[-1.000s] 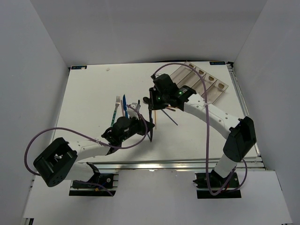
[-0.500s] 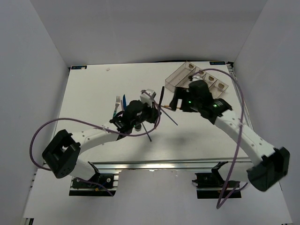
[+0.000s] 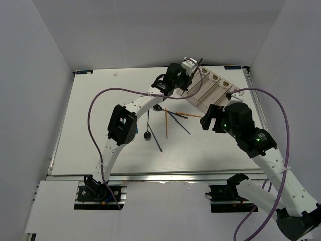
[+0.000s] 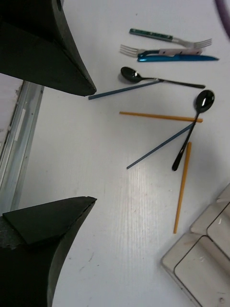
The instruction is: Sort the eating utensils into containers
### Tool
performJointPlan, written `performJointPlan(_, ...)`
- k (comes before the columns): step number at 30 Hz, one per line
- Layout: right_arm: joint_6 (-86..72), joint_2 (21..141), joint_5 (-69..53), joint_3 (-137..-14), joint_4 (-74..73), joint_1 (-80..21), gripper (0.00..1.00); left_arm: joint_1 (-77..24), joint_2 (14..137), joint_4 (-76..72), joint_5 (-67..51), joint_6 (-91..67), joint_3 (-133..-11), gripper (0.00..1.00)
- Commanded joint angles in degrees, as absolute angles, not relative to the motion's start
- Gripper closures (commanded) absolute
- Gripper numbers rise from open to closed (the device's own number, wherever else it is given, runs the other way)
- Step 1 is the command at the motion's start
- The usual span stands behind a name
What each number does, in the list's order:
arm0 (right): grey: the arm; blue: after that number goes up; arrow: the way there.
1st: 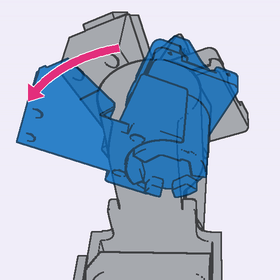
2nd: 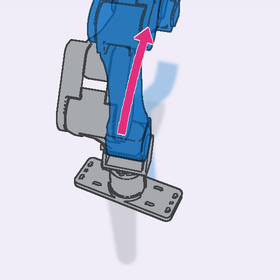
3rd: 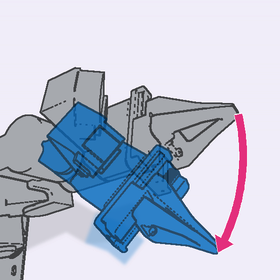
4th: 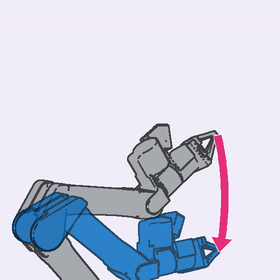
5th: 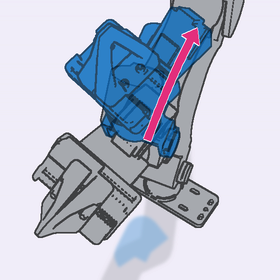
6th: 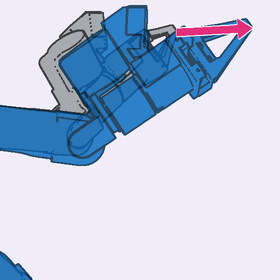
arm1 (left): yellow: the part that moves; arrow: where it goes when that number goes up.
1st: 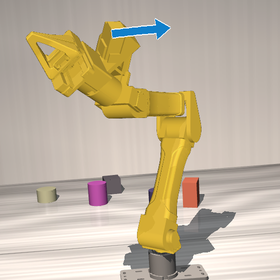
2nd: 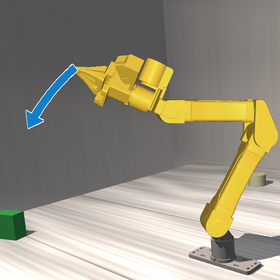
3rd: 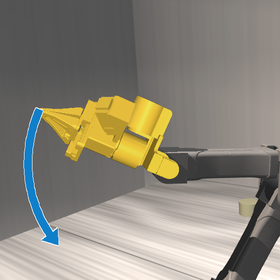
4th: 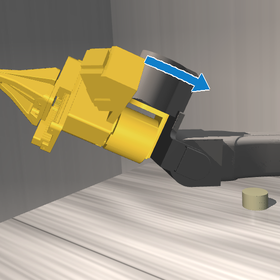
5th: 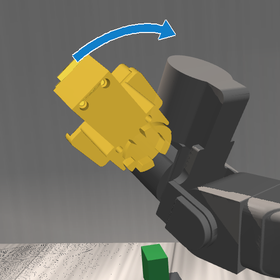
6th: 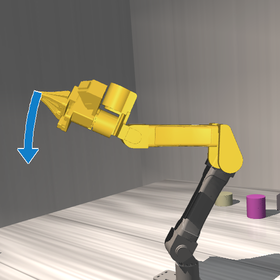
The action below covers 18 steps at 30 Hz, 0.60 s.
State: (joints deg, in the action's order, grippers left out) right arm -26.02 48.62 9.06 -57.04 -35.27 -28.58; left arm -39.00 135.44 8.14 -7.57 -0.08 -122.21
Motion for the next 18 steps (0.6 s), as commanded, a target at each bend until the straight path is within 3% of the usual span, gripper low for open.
performJointPlan(1,-23.9,46.3,9.7,-55.5,-36.8,-28.0,0.11,-36.4,139.3,9.1,-11.2,0.5,-131.5,1.00)
performJointPlan(6,-23.1,45.5,7.2,-52.5,-36.0,-28.0,0.11,-35.0,141.4,-9.3,-12.0,-6.1,-129.3,1.00)
performJointPlan(11,-22.9,44.3,6.6,-49.9,-35.6,-28.0,0.11,-34.5,145.5,-13.3,-13.7,-7.9,-135.5,1.00)
performJointPlan(18,-22.9,45.5,4.9,-49.1,-34.7,-28.0,0.11,-34.2,146.9,-18.5,-14.2,-6.2,-134.9,0.99)
